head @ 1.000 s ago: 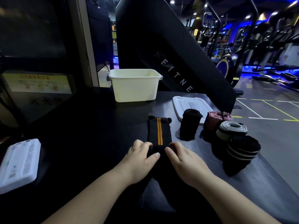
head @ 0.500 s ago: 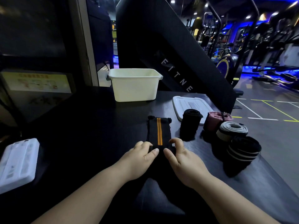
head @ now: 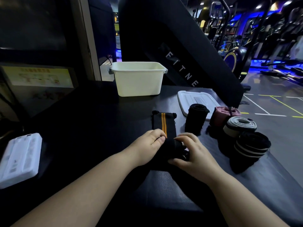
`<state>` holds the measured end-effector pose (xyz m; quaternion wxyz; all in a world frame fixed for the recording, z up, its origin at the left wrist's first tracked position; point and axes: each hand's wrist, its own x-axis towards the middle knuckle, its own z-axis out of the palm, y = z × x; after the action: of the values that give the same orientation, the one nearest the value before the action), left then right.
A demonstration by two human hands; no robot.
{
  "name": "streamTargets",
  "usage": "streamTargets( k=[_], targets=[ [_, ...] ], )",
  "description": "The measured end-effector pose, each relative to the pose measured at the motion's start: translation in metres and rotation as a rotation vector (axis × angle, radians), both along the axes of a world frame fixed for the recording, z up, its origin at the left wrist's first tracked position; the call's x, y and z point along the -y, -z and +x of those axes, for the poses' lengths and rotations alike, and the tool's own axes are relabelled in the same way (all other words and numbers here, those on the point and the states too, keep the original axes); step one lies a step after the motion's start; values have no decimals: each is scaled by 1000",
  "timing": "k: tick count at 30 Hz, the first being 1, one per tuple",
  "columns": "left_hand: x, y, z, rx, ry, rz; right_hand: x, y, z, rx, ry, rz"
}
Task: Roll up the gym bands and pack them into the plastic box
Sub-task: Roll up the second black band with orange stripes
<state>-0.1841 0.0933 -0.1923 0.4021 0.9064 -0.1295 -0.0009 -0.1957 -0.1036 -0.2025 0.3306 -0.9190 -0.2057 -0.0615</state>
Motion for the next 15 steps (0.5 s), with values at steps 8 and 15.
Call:
streamTargets(
  k=[8,15],
  targets=[
    [-4,7,8,119,-11,-95,-1,1,10,-50,37,83],
    [-13,13,3,60,127,-40,-2,-10,25,-125,71,8]
  ],
)
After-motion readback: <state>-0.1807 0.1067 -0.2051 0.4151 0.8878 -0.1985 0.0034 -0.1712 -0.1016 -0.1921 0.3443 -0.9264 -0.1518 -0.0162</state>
